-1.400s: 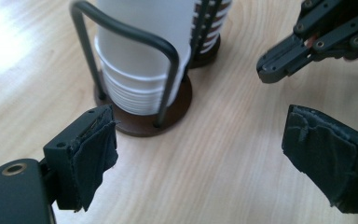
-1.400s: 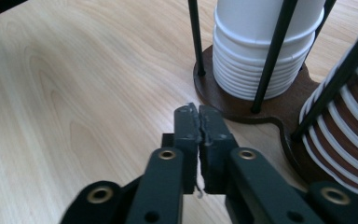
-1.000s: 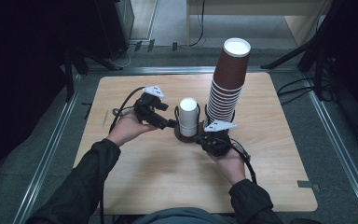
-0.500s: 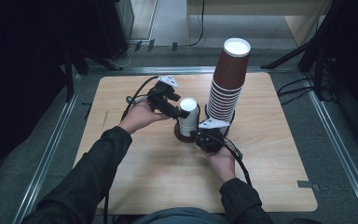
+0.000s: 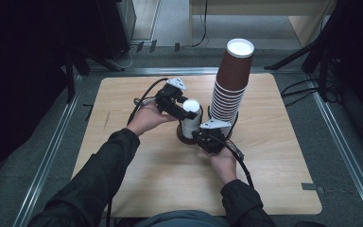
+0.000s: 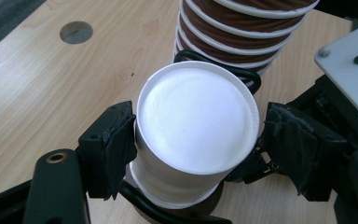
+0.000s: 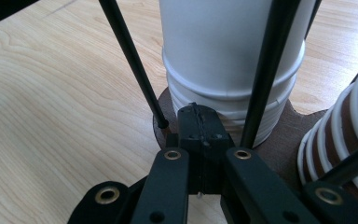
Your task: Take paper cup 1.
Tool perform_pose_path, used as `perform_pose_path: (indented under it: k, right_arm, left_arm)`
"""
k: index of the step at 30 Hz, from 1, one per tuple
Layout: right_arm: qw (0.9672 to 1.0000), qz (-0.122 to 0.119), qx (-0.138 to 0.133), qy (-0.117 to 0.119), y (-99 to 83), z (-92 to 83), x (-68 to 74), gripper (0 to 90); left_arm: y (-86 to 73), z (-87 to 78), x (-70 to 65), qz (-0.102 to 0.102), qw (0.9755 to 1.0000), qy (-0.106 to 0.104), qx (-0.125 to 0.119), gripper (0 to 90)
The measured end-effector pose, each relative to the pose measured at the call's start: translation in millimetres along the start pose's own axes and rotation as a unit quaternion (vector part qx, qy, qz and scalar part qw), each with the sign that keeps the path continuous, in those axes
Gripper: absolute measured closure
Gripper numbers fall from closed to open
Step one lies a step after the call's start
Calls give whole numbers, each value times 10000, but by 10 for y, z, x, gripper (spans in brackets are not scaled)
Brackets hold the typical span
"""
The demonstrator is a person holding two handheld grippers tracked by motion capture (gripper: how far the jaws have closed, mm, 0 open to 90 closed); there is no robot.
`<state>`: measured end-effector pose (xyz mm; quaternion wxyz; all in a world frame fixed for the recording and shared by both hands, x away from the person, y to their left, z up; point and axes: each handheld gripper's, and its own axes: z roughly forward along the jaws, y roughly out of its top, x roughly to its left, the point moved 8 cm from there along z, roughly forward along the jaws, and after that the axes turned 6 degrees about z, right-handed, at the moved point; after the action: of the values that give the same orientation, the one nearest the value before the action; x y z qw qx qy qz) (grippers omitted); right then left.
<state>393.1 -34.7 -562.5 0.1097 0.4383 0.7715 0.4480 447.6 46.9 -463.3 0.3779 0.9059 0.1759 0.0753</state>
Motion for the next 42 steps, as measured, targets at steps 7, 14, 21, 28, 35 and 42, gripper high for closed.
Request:
perform_pose_path:
  k: [7, 14, 21, 28, 35, 42]
  right_arm:
    - [10000, -22, -11, -1, 9, 9, 1, 899]
    - [10000, -38, 1, -10, 5, 9, 3, 899]
    - [10000, -9, 12, 18, 3, 12, 2, 899]
    - [10000, 10, 39, 47, -4, 14, 1, 898]
    - [9999, -13, 133, 59, -25, 17, -17, 883]
    - [9997, -37, 172, 150, -49, -38, -16, 880]
  left_arm:
    - [2, -27, 12, 119, 9997, 196, 45, 342]
    - [26, -66, -10, 192, 9995, 266, 46, 356]
    - [111, -180, -14, 186, 9995, 271, -35, 360]
    - [270, -357, -33, 279, 9989, 358, -72, 362]
    - [388, -540, -48, 360, 9985, 396, -108, 363]
    - [446, -722, -87, 330, 9986, 378, -179, 363]
